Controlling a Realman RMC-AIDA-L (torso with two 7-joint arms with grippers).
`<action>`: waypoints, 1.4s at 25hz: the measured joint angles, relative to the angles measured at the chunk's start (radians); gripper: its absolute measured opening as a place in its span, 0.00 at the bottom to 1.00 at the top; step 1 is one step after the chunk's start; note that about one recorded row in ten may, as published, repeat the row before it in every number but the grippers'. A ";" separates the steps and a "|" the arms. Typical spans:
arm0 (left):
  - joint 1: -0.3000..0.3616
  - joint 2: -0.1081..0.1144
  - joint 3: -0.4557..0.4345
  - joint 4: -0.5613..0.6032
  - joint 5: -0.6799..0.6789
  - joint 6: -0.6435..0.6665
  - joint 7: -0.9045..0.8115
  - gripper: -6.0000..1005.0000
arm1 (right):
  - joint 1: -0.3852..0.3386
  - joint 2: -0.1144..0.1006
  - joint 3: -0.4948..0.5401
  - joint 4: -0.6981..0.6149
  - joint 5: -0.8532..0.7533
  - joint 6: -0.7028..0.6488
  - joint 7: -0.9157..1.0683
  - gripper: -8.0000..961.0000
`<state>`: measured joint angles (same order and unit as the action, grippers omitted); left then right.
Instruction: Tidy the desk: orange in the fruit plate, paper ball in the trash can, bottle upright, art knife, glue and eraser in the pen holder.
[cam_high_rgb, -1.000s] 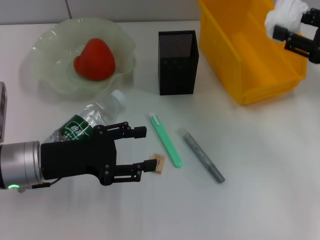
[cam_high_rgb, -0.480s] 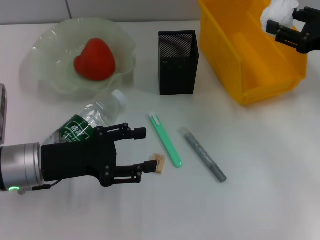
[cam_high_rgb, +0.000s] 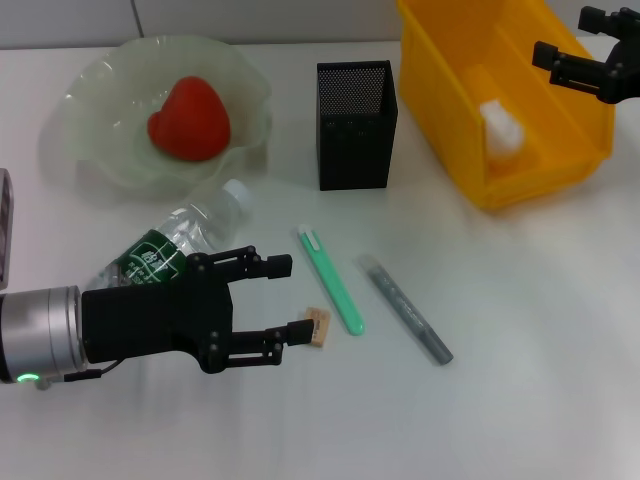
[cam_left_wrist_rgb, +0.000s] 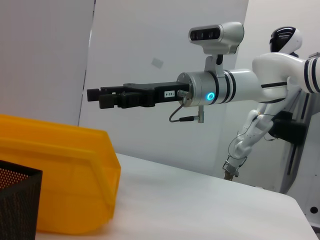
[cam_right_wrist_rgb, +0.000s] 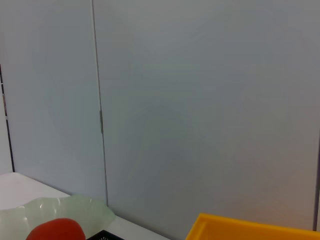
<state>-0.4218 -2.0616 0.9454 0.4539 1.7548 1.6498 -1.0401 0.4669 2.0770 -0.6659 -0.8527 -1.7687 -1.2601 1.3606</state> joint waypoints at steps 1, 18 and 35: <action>0.000 0.000 -0.001 0.000 0.000 0.000 0.000 0.78 | 0.000 0.000 0.003 0.000 0.001 -0.002 0.000 0.85; -0.004 0.003 0.004 0.000 0.000 0.009 0.000 0.78 | -0.116 -0.063 0.020 0.101 0.246 -0.491 -0.016 0.85; -0.009 0.003 0.004 0.000 0.012 0.010 0.000 0.78 | -0.143 -0.082 0.012 0.301 -0.086 -0.527 -0.319 0.85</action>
<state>-0.4303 -2.0584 0.9495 0.4540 1.7668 1.6600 -1.0401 0.3242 1.9954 -0.6540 -0.5520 -1.8547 -1.7873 1.0419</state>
